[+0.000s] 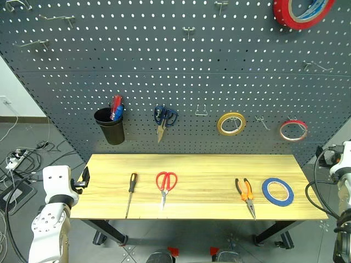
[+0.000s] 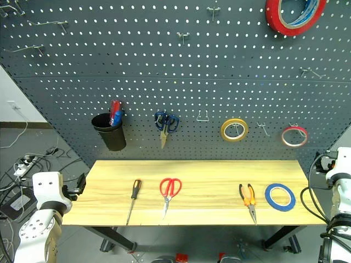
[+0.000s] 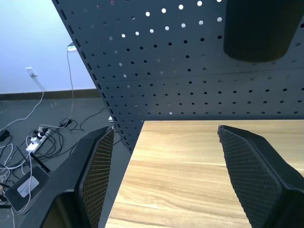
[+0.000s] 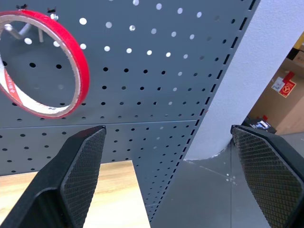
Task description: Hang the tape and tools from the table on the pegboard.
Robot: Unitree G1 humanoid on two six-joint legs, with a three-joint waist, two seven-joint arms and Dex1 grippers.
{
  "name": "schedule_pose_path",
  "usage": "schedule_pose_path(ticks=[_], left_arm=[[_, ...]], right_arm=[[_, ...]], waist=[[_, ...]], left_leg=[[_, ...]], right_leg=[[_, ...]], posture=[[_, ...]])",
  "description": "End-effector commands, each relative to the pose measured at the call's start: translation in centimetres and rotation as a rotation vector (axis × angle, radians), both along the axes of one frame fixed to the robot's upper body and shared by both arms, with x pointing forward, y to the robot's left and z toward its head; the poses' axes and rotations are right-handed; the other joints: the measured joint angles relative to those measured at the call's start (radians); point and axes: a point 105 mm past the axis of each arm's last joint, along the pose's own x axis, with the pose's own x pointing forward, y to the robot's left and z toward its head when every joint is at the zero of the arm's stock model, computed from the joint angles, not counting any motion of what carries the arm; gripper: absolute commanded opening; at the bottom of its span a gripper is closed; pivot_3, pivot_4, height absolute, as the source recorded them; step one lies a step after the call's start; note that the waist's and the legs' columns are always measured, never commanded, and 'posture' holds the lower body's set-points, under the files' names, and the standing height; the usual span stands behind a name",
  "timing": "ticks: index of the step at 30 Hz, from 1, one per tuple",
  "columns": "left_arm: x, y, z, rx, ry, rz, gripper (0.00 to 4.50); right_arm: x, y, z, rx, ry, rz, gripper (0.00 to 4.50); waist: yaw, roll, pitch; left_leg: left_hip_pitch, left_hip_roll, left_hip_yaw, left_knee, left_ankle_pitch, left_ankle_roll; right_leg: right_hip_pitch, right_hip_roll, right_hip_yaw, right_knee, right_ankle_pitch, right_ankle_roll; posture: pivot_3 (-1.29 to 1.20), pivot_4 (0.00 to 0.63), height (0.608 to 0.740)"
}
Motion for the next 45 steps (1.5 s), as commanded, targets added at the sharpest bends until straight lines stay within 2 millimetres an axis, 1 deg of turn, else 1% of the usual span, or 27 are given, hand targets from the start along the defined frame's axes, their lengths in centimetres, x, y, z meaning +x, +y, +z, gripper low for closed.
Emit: schedule_pose_path(ticks=[1, 5, 7, 8, 10, 13, 16, 18, 19, 22, 23, 24, 26, 27, 30, 32, 33, 34, 36, 40, 43, 45], left_arm=[[0.3, 0.0, 1.7, 0.051, -0.052, -0.011, 3.67], [0.1, 0.1, 1.5, 0.044, -0.04, 0.0, 3.67], [0.1, -0.1, 1.4, 0.002, -0.043, -0.003, 3.67], [0.2, -0.4, 1.6, -0.026, -0.051, -0.026, 3.67], [0.6, -1.3, 2.3, -0.017, -0.061, -0.071, 3.67], [1.4, -2.9, 3.5, 0.065, -0.056, -0.147, 3.67], [2.5, -5.0, 4.8, 0.126, -0.082, -0.236, 3.67], [3.2, -7.4, 5.2, 0.158, -0.099, -0.368, 3.67], [3.4, -8.6, 5.3, 0.153, -0.096, -0.445, 3.67], [3.7, -10.8, 5.7, 0.163, -0.066, -0.604, 3.67], [3.6, -11.7, 5.6, 0.176, -0.042, -0.674, 3.67], [3.3, -13.0, 5.4, 0.159, -0.001, -0.777, 3.67], [2.6, -14.9, 4.9, 0.122, 0.072, -0.919, 3.67], [2.3, -15.5, 4.8, 0.1, 0.098, -0.966, 3.67], [1.8, -17.4, 5.1, 0.101, 0.135, -1.112, 3.67], [1.8, -18.6, 5.0, 0.105, 0.148, -1.187, 3.67], [2.0, -19.2, 5.2, 0.094, 0.148, -1.22, 3.67], [2.3, -19.9, 5.2, 0.074, 0.147, -1.255, 3.67], [2.6, -21.3, 5.4, 0.032, 0.155, -1.333, 3.67], [2.8, -23.7, 5.0, 0.086, 0.187, -1.479, 3.67], [3.3, -25.1, 5.2, 0.104, 0.164, -1.527, 3.67], [3.6, -26.1, 5.4, 0.111, 0.139, -1.551, 3.67]], right_arm=[[0.6, 0.1, 1.6, -0.019, -0.057, 0.011, 4.5], [0.8, 0.5, 1.5, -0.025, -0.051, 0.034, 4.5], [0.8, 0.7, 1.4, -0.013, -0.048, 0.044, 4.5], [0.8, 0.9, 1.1, 0.009, -0.047, 0.054, 4.5], [0.8, 1.6, 0.6, 0.058, -0.041, 0.089, 4.5], [0.2, 3.5, -0.4, 0.106, -0.012, 0.171, 4.5], [-0.9, 5.4, -0.9, 0.143, 0.017, 0.217, 4.5], [-1.6, 6.6, -1.4, 0.17, 0.051, 0.23, 4.5], [-1.9, 7.4, -1.8, 0.18, 0.09, 0.237, 4.5], [-2.9, 9.2, -2.6, 0.16, 0.209, 0.268, 4.5], [-3.2, 9.9, -2.5, 0.153, 0.233, 0.288, 4.5], [-3.4, 10.6, -2.3, 0.144, 0.253, 0.323, 4.5], [-3.7, 11.7, -1.9, 0.152, 0.279, 0.366, 4.5], [-3.9, 12.1, -1.8, 0.168, 0.292, 0.375, 4.5], [-4.2, 12.8, -1.8, 0.184, 0.357, 0.407, 4.5], [-4.2, 13.2, -2.0, 0.175, 0.402, 0.437, 4.5], [-4.1, 13.6, -2.2, 0.178, 0.434, 0.458, 4.5], [-3.9, 13.8, -2.6, 0.165, 0.469, 0.469, 4.5], [-3.3, 14.3, -3.2, 0.166, 0.515, 0.488, 4.5], [-1.6, 14.6, -3.9, 0.132, 0.556, 0.504, 4.5], [-0.6, 14.0, -4.5, 0.114, 0.588, 0.494, 4.5], [-0.1, 13.4, -5.0, 0.085, 0.619, 0.487, 4.5]], waist=[[0.0, 0.0, 0.0], [0.0, 0.0, 0.0], [0.0, 0.0, 0.0], [0.0, 0.0, 0.0], [0.0, 0.0, 0.0], [0.0, 0.0, 0.0], [0.008, 0.001, -0.001], [0.006, 0.004, 0.001], [0.005, 0.005, 0.008], [-0.003, 0.01, 0.035], [-0.006, 0.011, 0.045], [-0.009, 0.011, 0.053], [-0.024, 0.013, 0.076], [-0.03, 0.014, 0.087], [-0.052, 0.012, 0.123], [-0.057, 0.01, 0.132], [-0.058, 0.009, 0.137], [-0.061, 0.008, 0.148], [-0.069, 0.007, 0.166], [-0.087, 0.007, 0.192], [-0.094, 0.004, 0.204], [-0.1, 0.005, 0.21]], left_leg=[[0.0, 0.0, 0.0, 0.0, 0.0, 0.0], [0.0, 0.0, 0.0, 0.0, 0.0, 0.0], [0.0, 0.0, 0.001, 0.0, 0.0, 0.0], [0.0, 0.0, 0.0, 0.0, 0.0, 0.0], [0.0, 0.0, 0.0, 0.0, 0.0, 0.0], [-0.001, 0.001, -0.001, 0.0, 0.0, 0.0], [-0.002, 0.001, -0.003, 0.0, 0.0, 0.0], [-0.003, 0.001, -0.003, 0.0, 0.0, 0.0], [-0.003, 0.001, -0.003, 0.0, 0.0, 0.0], [-0.002, 0.001, 0.0, 0.0, 0.0, 0.0], [-0.002, 0.001, 0.0, 0.0, 0.0, 0.0], [-0.002, 0.001, 0.0, 0.0, 0.0, 0.0], [-0.002, 0.001, 0.0, 0.0, 0.0, 0.0], [-0.003, 0.002, 0.0, 0.0, 0.0, 0.0], [-0.007, 0.006, 0.0, 0.0, 0.0, 0.001], [-0.018, 0.008, -0.001, 0.002, 0.001, 0.001], [-0.021, 0.008, 0.0, 0.002, 0.001, 0.001], [-0.023, 0.008, 0.0, 0.003, 0.001, 0.001], [-0.028, 0.009, 0.0, 0.003, 0.001, 0.001], [-0.033, 0.009, 0.001, 0.005, 0.001, 0.001], [-0.037, 0.009, 0.003, 0.005, 0.001, 0.002], [-0.043, 0.01, 0.003, 0.008, 0.002, -0.001]], right_leg=[[0.0, 0.0, 0.0, 0.0, 0.0, 0.0], [0.0, 0.0, 0.0, -0.001, 0.0, 0.0], [0.0, 0.0, 0.0, -0.002, 0.0, 0.0], [0.0, 0.0, 0.0, -0.002, 0.0, 0.001], [0.0, 0.0, 0.0, -0.002, 0.001, 0.001], [0.001, 0.0, 0.001, -0.004, 0.001, 0.001], [0.001, 0.0, 0.0, -0.005, 0.001, 0.001], [0.0, -0.001, 0.001, -0.005, 0.001, 0.001], [0.0, -0.001, 0.001, -0.005, 0.001, 0.001], [0.002, -0.001, 0.0, -0.006, 0.002, 0.002], [0.001, 0.0, 0.0, -0.006, 0.003, 0.001], [0.0, 0.001, 0.0, -0.005, 0.003, 0.001], [0.0, 0.001, 0.0, -0.005, 0.003, 0.001], [-0.001, 0.001, 0.0, -0.006, 0.003, 0.001], [-0.003, 0.0, -0.001, -0.006, 0.003, 0.002], [-0.013, 0.0, -0.002, -0.005, 0.004, 0.002], [-0.017, 0.0, -0.002, -0.003, 0.004, 0.002], [-0.02, 0.0, -0.003, -0.003, 0.005, 0.002], [-0.023, 0.0, -0.003, -0.003, 0.005, 0.001], [-0.028, 0.0, -0.004, -0.003, 0.005, 0.001], [-0.033, 0.0, -0.003, -0.003, 0.005, 0.001], [-0.037, 0.0, -0.004, -0.003, 0.005, 0.001]], posture=[[0.14, 0.0, 0.74], [0.14, 0.0, 0.74], [0.13, 0.0, 0.74], [0.13, 0.0, 0.74], [0.13, 0.0, 0.74], [0.1, 0.0, 0.74], [0.08, 0.006, 0.74], [0.07, 0.028, 0.74], [0.05, 0.05, 0.74], [0.03, 0.094, 0.74], [0.02, 0.115, 0.74], [0.02, 0.125, 0.74], [-0.01, 0.151, 0.74], [-0.03, 0.179, 0.74], [-0.06, 0.219, 0.74], [-0.06, 0.226, 0.74], [-0.08, 0.249, 0.74], [-0.08, 0.249, 0.74], [-0.1, 0.269, 0.74], [-0.11, 0.291, 0.74], [-0.11, 0.296, 0.74], [-0.11, 0.298, 0.74]])
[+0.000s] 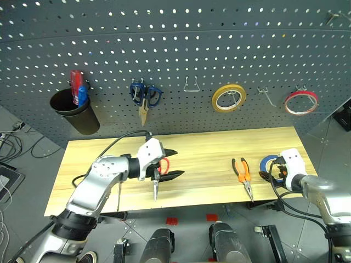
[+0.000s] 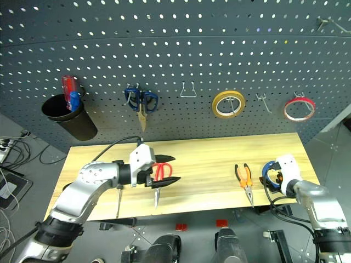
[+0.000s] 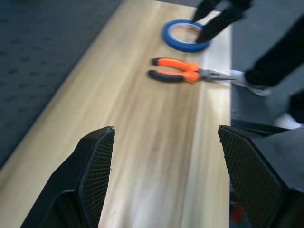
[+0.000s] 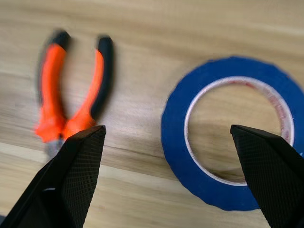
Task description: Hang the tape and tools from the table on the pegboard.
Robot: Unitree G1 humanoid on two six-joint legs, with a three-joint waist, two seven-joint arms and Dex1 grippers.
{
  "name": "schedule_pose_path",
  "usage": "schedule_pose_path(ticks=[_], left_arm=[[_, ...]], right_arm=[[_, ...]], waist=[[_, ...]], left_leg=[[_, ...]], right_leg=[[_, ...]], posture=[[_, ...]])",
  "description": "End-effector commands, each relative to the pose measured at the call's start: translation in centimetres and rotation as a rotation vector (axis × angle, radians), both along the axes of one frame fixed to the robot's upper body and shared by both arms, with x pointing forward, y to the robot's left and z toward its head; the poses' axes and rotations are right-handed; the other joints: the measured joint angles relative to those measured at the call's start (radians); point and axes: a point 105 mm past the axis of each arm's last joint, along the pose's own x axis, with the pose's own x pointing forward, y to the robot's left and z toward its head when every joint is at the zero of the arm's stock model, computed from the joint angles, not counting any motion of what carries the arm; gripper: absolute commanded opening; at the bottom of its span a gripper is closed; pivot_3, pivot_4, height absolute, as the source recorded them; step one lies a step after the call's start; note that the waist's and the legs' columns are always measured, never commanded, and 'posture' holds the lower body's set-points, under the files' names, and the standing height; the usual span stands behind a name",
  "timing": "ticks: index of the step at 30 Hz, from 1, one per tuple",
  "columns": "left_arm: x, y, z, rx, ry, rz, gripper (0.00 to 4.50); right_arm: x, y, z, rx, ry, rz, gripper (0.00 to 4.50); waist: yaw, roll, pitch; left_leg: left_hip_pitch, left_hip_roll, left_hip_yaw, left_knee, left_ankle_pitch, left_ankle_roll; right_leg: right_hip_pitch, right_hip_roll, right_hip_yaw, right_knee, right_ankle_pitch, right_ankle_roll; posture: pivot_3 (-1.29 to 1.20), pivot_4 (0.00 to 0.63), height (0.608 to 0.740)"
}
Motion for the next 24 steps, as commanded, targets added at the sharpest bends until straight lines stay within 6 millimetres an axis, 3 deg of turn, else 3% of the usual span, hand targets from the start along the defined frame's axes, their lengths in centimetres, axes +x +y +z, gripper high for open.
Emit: schedule_pose_path(ticks=[1, 7, 11, 19, 21, 24], left_arm=[[0.3, -1.7, 0.8, -0.015, -0.059, -0.063, 3.67], [0.4, -4.3, 0.9, -0.041, -0.095, -0.129, 3.67], [0.1, -5.1, 0.8, -0.043, -0.104, -0.164, 3.73], [-0.1, -5.7, 0.8, -0.048, -0.121, -0.188, 3.73], [-0.1, -5.6, 1.1, -0.067, -0.122, -0.184, 3.73], [0.1, -5.4, 1.7, -0.105, -0.122, -0.165, 3.73]], right_arm=[[0.8, -1.4, -0.3, -0.071, 0.017, 0.011, 4.5], [1.7, -1.6, -2.0, -0.111, 0.106, 0.06, 4.5], [1.8, -1.5, -2.8, -0.125, 0.182, 0.099, 3.67], [0.6, -1.7, -5.0, -0.172, 0.309, 0.171, 0.99], [0.7, -2.0, -4.9, -0.187, 0.284, 0.16, 0.7], [1.5, -2.5, -3.2, -0.195, 0.169, 0.127, 0.7]], waist=[[-0.005, 0.0, 0.007], [-0.013, -0.004, 0.02], [-0.018, -0.004, 0.02], [-0.016, -0.006, 0.019], [-0.015, -0.008, 0.018], [-0.01, -0.009, 0.017]], left_leg=[[-0.004, 0.0, -0.001, 0.006, -0.001, 0.001], [-0.008, -0.003, 0.001, 0.015, -0.002, 0.004], [-0.008, -0.001, 0.0, 0.02, -0.003, 0.006], [-0.006, -0.001, -0.001, 0.027, -0.004, 0.007], [-0.005, -0.001, -0.002, 0.027, -0.003, 0.007], [-0.006, -0.001, -0.003, 0.027, -0.003, 0.006]], right_leg=[[-0.001, 0.0, -0.002, 0.001, 0.0, 0.0], [-0.006, -0.002, 0.001, 0.011, 0.001, 0.003], [-0.005, 0.0, 0.001, 0.015, 0.002, 0.003], [0.0, 0.001, 0.001, 0.013, 0.008, 0.006], [0.001, 0.001, 0.001, 0.013, 0.008, 0.006], [0.001, 0.001, 0.0, 0.013, 0.008, 0.006]], posture=[[-0.11, 0.298, 0.74], [-0.11, 0.294, 0.74], [-0.11, 0.284, 0.74], [-0.1, 0.264, 0.74], [-0.1, 0.259, 0.74], [-0.1, 0.255, 0.74]])
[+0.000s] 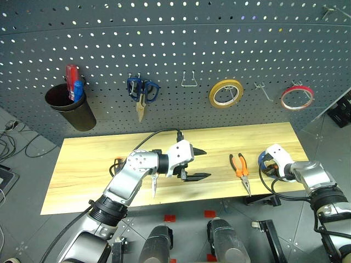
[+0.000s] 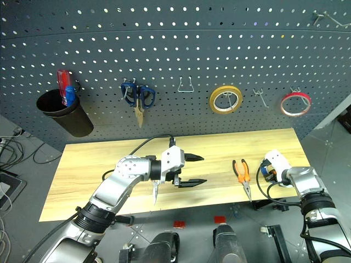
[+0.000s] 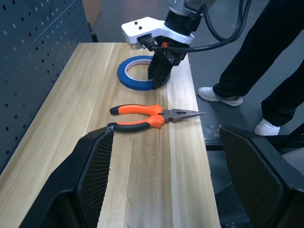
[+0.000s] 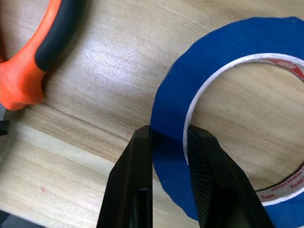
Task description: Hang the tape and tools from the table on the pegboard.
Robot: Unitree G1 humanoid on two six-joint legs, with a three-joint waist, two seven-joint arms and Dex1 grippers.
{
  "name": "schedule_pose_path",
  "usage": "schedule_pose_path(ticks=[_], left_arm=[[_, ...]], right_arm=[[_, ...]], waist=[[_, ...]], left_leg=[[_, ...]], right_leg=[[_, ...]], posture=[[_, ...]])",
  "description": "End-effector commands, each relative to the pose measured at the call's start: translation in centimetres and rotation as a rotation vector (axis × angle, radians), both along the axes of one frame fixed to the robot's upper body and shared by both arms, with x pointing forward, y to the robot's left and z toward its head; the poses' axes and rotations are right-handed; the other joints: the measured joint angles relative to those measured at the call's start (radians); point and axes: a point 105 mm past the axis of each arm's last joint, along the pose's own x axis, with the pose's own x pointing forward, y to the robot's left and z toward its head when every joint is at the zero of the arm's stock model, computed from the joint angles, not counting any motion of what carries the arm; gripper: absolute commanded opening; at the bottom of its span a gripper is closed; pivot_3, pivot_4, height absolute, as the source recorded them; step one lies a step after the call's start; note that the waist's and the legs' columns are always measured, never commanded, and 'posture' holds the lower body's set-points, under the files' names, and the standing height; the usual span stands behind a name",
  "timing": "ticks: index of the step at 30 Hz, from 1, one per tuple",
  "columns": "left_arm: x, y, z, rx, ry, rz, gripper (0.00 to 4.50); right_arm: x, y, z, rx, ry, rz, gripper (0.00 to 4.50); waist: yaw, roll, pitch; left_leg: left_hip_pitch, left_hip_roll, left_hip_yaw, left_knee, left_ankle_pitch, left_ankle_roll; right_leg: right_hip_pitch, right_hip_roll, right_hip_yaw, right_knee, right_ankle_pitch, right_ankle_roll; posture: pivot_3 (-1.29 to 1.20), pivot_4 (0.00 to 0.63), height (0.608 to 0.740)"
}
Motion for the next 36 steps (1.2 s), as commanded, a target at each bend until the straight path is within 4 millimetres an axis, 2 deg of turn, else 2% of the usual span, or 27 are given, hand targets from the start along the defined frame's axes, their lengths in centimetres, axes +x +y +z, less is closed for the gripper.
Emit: schedule_pose_path(ticks=[1, 3, 6, 8, 11, 13, 15, 17, 19, 23, 27, 33, 34, 36], left_arm=[[0.2, 0.1, 1.5, -0.067, -0.034, 0.012, 3.73], [0.8, 0.4, 2.1, -0.094, -0.064, 0.06, 3.73], [1.8, 0.5, 3.7, -0.186, -0.101, 0.135, 3.73], [1.6, 0.1, 4.6, -0.239, -0.107, 0.138, 3.73], [1.6, -0.4, 5.7, -0.301, -0.117, 0.151, 3.73], [1.6, -0.7, 6.4, -0.337, -0.116, 0.151, 3.73], [1.7, -1.0, 7.1, -0.364, -0.116, 0.15, 3.73], [1.9, -1.1, 7.6, -0.378, -0.119, 0.151, 3.73], [2.1, -1.1, 8.1, -0.386, -0.124, 0.158, 3.73], [2.4, -0.9, 8.4, -0.387, -0.128, 0.17, 3.73], [2.6, -0.8, 8.6, -0.385, -0.135, 0.176, 3.73], [2.8, -0.8, 8.7, -0.382, -0.147, 0.185, 3.73], [2.9, -0.7, 8.7, -0.381, -0.147, 0.187, 3.73], [2.9, -0.6, 8.5, -0.377, -0.146, 0.194, 3.73]], right_arm=[[-1.1, -1.7, 0.1, -0.054, -0.049, -0.05, 0.7], [-1.5, -2.1, 2.9, -0.105, -0.189, -0.039, 0.7], [-3.7, -1.7, 7.5, -0.219, -0.402, -0.023, 0.7], [-5.5, 0.1, 9.8, -0.228, -0.528, -0.037, 0.7], [-7.3, 3.5, 12.6, -0.193, -0.705, -0.032, 0.7], [-7.3, 5.6, 14.6, -0.155, -0.813, -0.019, 0.7], [-6.4, 7.8, 16.8, -0.088, -0.917, 0.022, 0.7], [-5.1, 9.0, 18.7, -0.015, -0.982, 0.04, 0.7], [-3.4, 9.4, 20.1, 0.057, -1.023, 0.03, 0.7], [-0.6, 8.9, 21.1, 0.171, -1.026, 0.01, 0.7], [1.6, 9.2, 20.6, 0.28, -0.969, 0.031, 0.7], [3.2, 9.5, 19.7, 0.334, -0.924, 0.056, 0.7], [3.1, 9.7, 19.6, 0.335, -0.921, 0.065, 1.43], [2.8, 9.8, 19.3, 0.331, -0.917, 0.074, 2.02]], waist=[[0.002, 0.0, 0.0], [0.009, 0.001, 0.0], [0.027, 0.01, 0.0], [0.021, 0.009, 0.0], [0.002, 0.008, 0.001], [-0.008, 0.007, 0.001], [-0.013, 0.006, 0.002], [-0.019, 0.005, 0.002], [-0.022, 0.005, 0.002], [-0.022, 0.005, 0.003], [-0.024, 0.005, 0.003], [-0.025, 0.005, 0.003], [-0.025, 0.005, 0.003], [-0.025, 0.005, 0.003]], left_leg=[[0.0, -0.001, 0.0, 0.0, 0.0, 0.0], [-0.001, -0.002, -0.001, 0.0, 0.0, 0.0], [-0.009, -0.003, -0.001, 0.0, 0.002, -0.004], [-0.021, -0.003, 0.0, 0.001, 0.003, -0.005], [-0.02, -0.003, 0.002, 0.001, 0.003, -0.005], [-0.018, -0.003, 0.002, 0.001, 0.003, -0.005], [-0.016, -0.005, 0.003, 0.001, 0.003, -0.004], [-0.013, -0.007, 0.003, 0.001, 0.004, -0.002], [-0.011, -0.007, 0.002, 0.0, 0.004, -0.002], [-0.012, -0.007, 0.001, 0.0, 0.006, -0.004], [-0.016, -0.007, 0.001, 0.0, 0.007, -0.006], [-0.017, -0.008, 0.002, 0.0, 0.008, -0.005], [-0.017, -0.008, 0.002, 0.0, 0.008, -0.004], [-0.017, -0.008, 0.002, 0.0, 0.009, -0.004]], right_leg=[[0.0, -0.001, 0.0, 0.0, 0.0, 0.0], [-0.001, -0.001, 0.0, 0.0, 0.0, 0.0], [-0.009, -0.003, 0.0, 0.0, 0.0, 0.001], [-0.021, -0.003, 0.002, 0.002, 0.0, 0.001], [-0.022, -0.002, 0.004, 0.003, 0.0, 0.001], [-0.022, -0.002, 0.005, 0.007, 0.0, 0.001], [-0.021, -0.003, 0.007, 0.011, 0.0, 0.001], [-0.02, -0.003, 0.008, 0.013, 0.001, 0.002], [-0.018, -0.003, 0.007, 0.014, 0.001, 0.002], [-0.018, -0.003, 0.005, 0.012, 0.001, 0.001], [-0.022, -0.004, 0.005, 0.01, 0.001, 0.001], [-0.024, -0.005, 0.005, 0.012, 0.001, 0.001], [-0.024, -0.005, 0.005, 0.013, 0.001, 0.001], [-0.024, -0.005, 0.005, 0.014, 0.001, 0.001]], posture=[[-0.1, 0.254, 0.74], [-0.11, 0.254, 0.74], [-0.13, 0.259, 0.74], [-0.15, 0.263, 0.74], [-0.17, 0.268, 0.74], [-0.18, 0.271, 0.74], [-0.18, 0.271, 0.74], [-0.18, 0.269, 0.74], [-0.18, 0.266, 0.74], [-0.16, 0.262, 0.74], [-0.15, 0.256, 0.74], [-0.13, 0.248, 0.74], [-0.13, 0.248, 0.74], [-0.14, 0.244, 0.74]])
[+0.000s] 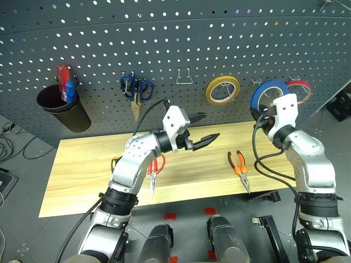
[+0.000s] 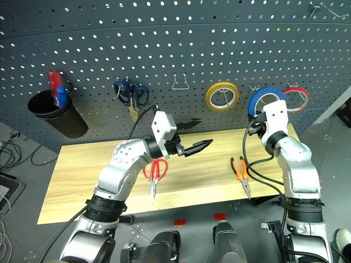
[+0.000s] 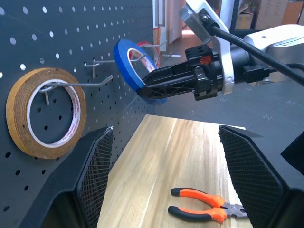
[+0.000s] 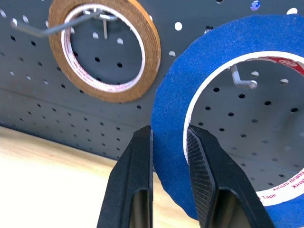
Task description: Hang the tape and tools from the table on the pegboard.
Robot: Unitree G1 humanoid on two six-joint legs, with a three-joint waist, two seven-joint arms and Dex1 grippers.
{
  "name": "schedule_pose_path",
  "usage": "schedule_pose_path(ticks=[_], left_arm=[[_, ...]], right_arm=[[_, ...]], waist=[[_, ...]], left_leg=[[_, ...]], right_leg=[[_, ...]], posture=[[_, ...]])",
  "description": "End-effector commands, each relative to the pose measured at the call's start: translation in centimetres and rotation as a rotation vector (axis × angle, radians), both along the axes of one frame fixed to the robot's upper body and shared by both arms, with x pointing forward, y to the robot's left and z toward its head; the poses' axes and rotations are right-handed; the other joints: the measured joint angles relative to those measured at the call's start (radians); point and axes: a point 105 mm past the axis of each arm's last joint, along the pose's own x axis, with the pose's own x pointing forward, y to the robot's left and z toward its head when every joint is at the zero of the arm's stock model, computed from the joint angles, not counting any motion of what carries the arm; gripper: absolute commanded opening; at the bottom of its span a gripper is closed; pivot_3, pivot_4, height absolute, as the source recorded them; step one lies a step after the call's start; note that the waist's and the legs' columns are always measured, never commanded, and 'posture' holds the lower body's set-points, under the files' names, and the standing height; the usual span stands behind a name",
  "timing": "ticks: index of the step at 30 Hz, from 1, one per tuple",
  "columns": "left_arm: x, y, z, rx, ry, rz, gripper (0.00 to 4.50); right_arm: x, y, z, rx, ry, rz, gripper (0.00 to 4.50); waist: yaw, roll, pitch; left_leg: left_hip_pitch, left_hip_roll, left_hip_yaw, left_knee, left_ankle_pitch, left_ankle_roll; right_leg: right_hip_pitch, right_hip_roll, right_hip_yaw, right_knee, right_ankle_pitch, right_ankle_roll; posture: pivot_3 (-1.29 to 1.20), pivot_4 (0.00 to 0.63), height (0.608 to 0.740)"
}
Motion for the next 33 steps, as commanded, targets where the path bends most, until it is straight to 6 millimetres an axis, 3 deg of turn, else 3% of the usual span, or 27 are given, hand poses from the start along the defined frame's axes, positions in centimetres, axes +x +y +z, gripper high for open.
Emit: schedule_pose_path(ticks=[1, 5, 7, 8, 11, 15, 18, 24, 33], left_arm=[[0.1, 0.5, 0.5, -0.001, -0.031, 0.009, 3.73], [0.7, 2.1, -0.7, 0.07, -0.02, 0.046, 3.73], [0.7, 3.7, -2.7, 0.186, -0.008, 0.049, 3.73], [0.7, 4.5, -3.5, 0.237, 0.003, 0.05, 3.73], [0.7, 7.0, -5.6, 0.362, 0.028, 0.057, 3.73], [0.6, 7.4, -6.1, 0.386, 0.033, 0.042, 3.73], [0.0, 6.6, -6.5, 0.399, 0.034, 0.0, 3.73], [-0.2, 5.8, -6.9, 0.399, 0.032, -0.025, 3.73], [-0.1, 5.4, -6.9, 0.397, 0.023, -0.026, 3.73]], right_arm=[[-1.1, 0.2, 0.2, -0.019, -0.034, 0.012, 2.3], [-3.2, -0.3, -2.5, -0.053, 0.062, -0.052, 3.67], [-4.8, -0.5, -5.0, -0.044, 0.184, -0.12, 4.36], [-5.6, -0.5, -6.1, -0.039, 0.238, -0.15, 4.44], [-7.8, 0.5, -9.9, 0.004, 0.453, -0.22, 4.44], [-8.8, 1.5, -12.4, 0.006, 0.601, -0.27, 4.44], [-7.7, 2.3, -14.1, 0.0, 0.649, -0.279, 4.44], [-5.0, 3.0, -15.4, -0.056, 0.661, -0.276, 4.44], [-3.5, 2.6, -17.3, -0.08, 0.738, -0.291, 4.44]], waist=[[0.0, 0.0, 0.0], [0.004, 0.0, 0.0], [0.003, 0.001, 0.0], [0.002, 0.001, -0.001], [-0.006, 0.003, -0.002], [-0.003, 0.003, -0.002], [0.003, 0.003, -0.002], [-0.006, 0.002, -0.002], [-0.006, 0.002, -0.002]], left_leg=[[0.0, 0.0, 0.0, 0.0, 0.0, 0.0], [-0.001, 0.0, -0.001, 0.0, 0.0, 0.0], [-0.002, 0.0, 0.0, 0.0, 0.0, 0.0], [-0.002, -0.001, 0.0, 0.0, 0.001, -0.001], [-0.002, 0.001, 0.0, -0.001, 0.001, -0.001], [-0.004, 0.0, 0.0, -0.001, 0.001, -0.001], [-0.004, -0.002, 0.0, 0.0, 0.001, -0.001], [-0.004, -0.001, 0.001, -0.001, 0.001, -0.001], [-0.004, -0.001, 0.001, 0.0, 0.002, -0.001]], right_leg=[[0.0, 0.0, 0.0, 0.0, 0.0, 0.0], [-0.001, 0.0, -0.001, 0.0, 0.0, 0.0], [-0.002, 0.0, 0.0, 0.0, 0.0, 0.0], [-0.003, 0.0, 0.001, 0.001, 0.0, 0.0], [-0.004, 0.001, 0.002, 0.002, 0.0, 0.0], [-0.007, 0.0, 0.002, 0.003, 0.0, 0.0], [-0.007, -0.002, 0.002, 0.002, 0.0, 0.0], [-0.008, 0.0, 0.002, 0.003, 0.0, 0.0], [-0.008, -0.001, 0.002, 0.004, 0.0, 0.0]], posture=[[-0.14, 0.241, 0.74], [-0.14, 0.241, 0.74], [-0.15, 0.238, 0.74], [-0.15, 0.238, 0.74], [-0.15, 0.238, 0.74], [-0.15, 0.243, 0.74], [-0.14, 0.243, 0.74], [-0.14, 0.244, 0.74], [-0.13, 0.243, 0.74]])
